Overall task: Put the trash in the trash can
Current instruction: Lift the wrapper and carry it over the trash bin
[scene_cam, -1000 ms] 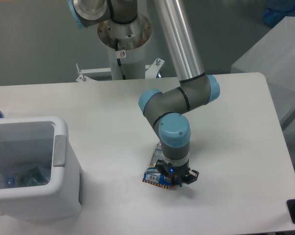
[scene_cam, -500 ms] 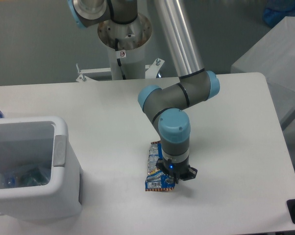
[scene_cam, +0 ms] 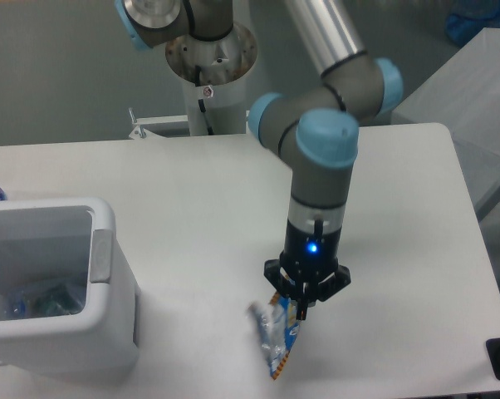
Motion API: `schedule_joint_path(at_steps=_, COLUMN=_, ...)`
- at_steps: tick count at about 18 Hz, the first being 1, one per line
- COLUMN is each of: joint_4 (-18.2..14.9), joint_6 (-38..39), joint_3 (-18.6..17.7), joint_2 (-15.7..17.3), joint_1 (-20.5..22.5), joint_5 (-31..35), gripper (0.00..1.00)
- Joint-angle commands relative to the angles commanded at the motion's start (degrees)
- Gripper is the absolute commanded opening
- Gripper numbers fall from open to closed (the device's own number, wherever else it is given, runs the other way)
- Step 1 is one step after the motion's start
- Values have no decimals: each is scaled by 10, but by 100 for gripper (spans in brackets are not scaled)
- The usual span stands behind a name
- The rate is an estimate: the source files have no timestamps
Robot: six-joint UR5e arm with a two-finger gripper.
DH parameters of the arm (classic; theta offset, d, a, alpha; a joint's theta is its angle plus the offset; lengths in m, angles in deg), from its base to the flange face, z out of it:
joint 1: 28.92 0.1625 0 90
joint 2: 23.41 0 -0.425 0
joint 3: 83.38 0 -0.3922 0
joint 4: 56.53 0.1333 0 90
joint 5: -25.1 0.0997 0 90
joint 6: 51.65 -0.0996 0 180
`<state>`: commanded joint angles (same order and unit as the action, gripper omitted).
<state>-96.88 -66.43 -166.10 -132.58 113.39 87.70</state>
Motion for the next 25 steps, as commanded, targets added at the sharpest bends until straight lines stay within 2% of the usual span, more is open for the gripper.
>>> schedule_joint_path(at_steps=3, joint_4=0, joint_6=19, joint_3=21, joint_2=25, joint_1=-15, joint_5=-34, gripper=1)
schedule_joint_path(at_steps=9, joint_4=-1, joint_6=25, joint_3=21, joint_2=83, joint_1=-87, joint_5=-36, gripper=2)
schedule_joint_path(at_steps=11, joint_4=-2, joint_6=38, joint_3=17, joint_2=108, joint_1=-98, joint_5=-37, gripper=3)
schedule_joint_path(at_steps=14, joint_4=-2, joint_6=41, joint_3=21, joint_2=125, joint_1=-125, joint_5=-50, gripper=3)
schedule_joint_path(at_steps=18, joint_4=-3, joint_6=34, joint_3=12, joint_2=128, joint_1=-144, joint_5=-49, gripper=3)
schedule_joint_path(at_steps=25, joint_4=-1, joint_6=-56, joint_3=-9, joint_2=82, joint_1=-181, joint_5=-45, gripper=3)
